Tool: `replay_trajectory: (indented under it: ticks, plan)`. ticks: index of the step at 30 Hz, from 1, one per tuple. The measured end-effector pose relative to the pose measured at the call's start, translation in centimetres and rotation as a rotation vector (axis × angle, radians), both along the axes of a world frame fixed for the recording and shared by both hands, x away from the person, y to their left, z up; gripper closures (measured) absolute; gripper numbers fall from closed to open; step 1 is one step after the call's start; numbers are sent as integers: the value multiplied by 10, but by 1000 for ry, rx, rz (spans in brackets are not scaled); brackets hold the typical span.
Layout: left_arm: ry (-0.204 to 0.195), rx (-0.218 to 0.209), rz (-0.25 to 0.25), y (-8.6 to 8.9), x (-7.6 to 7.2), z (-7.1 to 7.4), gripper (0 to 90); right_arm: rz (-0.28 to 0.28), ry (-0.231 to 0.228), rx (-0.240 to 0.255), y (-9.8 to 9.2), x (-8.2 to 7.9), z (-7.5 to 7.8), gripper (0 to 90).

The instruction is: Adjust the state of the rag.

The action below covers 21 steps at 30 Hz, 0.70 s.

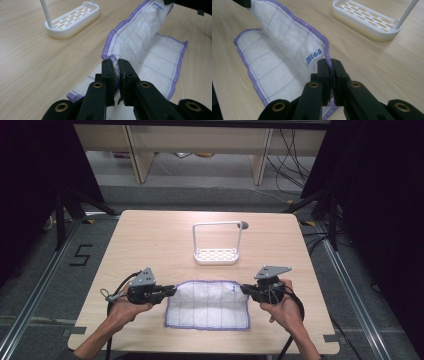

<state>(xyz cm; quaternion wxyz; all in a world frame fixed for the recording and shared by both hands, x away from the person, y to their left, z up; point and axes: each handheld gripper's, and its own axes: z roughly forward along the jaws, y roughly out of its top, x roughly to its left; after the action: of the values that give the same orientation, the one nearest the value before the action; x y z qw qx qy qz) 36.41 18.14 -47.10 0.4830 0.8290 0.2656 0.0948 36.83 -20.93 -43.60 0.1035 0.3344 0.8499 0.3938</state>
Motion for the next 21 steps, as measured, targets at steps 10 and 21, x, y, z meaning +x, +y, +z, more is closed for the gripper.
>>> replay_trajectory:
  ticks: [10,21]
  plan:
    - [109,34,-91,3,-36,-32,723,38,30,-38,1,-42,-29,826]
    - [96,-34,11,18,-26,-13,424,-111,67,49,-10,-63,-23,523]
